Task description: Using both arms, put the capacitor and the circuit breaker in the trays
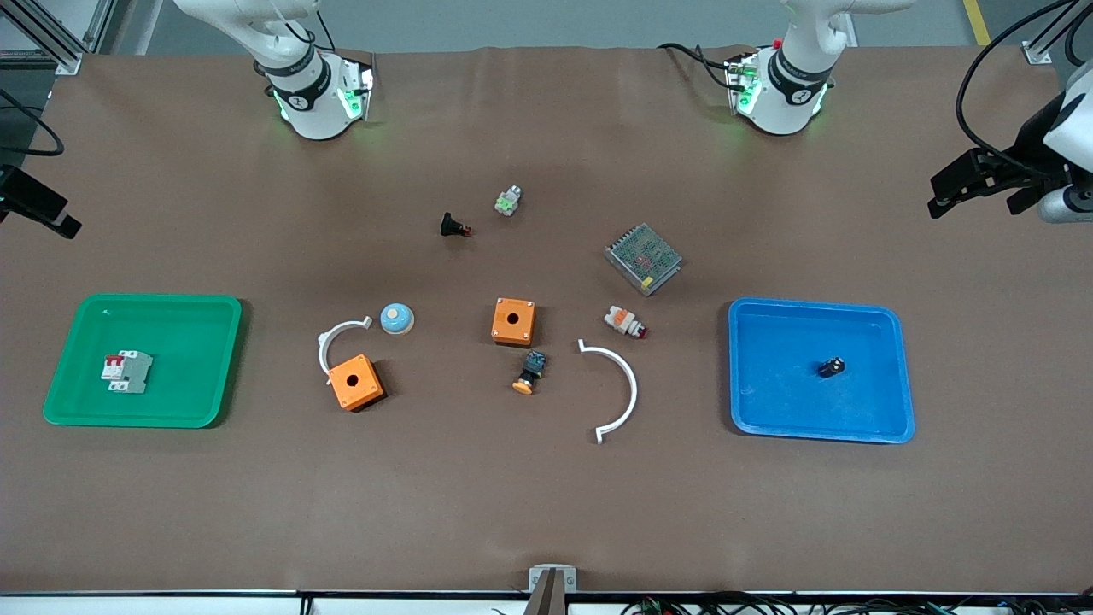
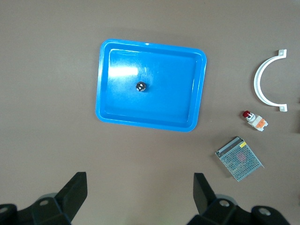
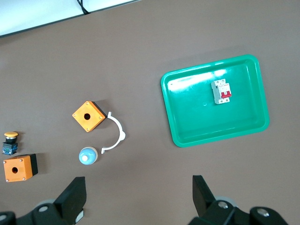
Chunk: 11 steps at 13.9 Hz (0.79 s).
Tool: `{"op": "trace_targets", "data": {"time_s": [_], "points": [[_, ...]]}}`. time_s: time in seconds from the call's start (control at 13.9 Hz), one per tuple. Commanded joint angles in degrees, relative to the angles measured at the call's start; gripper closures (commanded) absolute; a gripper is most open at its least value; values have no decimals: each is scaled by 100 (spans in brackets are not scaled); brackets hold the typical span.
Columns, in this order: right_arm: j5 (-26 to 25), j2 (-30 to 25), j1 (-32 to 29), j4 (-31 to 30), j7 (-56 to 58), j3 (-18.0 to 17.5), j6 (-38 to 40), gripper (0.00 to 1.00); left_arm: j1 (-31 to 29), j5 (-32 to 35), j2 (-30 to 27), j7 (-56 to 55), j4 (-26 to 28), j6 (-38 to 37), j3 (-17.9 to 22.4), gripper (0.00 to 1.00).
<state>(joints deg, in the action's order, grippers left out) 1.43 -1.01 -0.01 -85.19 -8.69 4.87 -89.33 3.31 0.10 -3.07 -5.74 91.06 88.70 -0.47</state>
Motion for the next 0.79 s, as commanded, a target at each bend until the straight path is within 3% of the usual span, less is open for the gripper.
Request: {"op": "trace_targets", "data": {"time_s": [0.0, 0.72], "points": [[-38, 145, -61, 187, 16, -48, -5, 0, 30, 8, 61, 30, -150, -81, -14, 0], [-20, 268, 1, 187, -2, -74, -23, 0, 47, 157, 105, -6, -229, -186, -120, 0]]}}
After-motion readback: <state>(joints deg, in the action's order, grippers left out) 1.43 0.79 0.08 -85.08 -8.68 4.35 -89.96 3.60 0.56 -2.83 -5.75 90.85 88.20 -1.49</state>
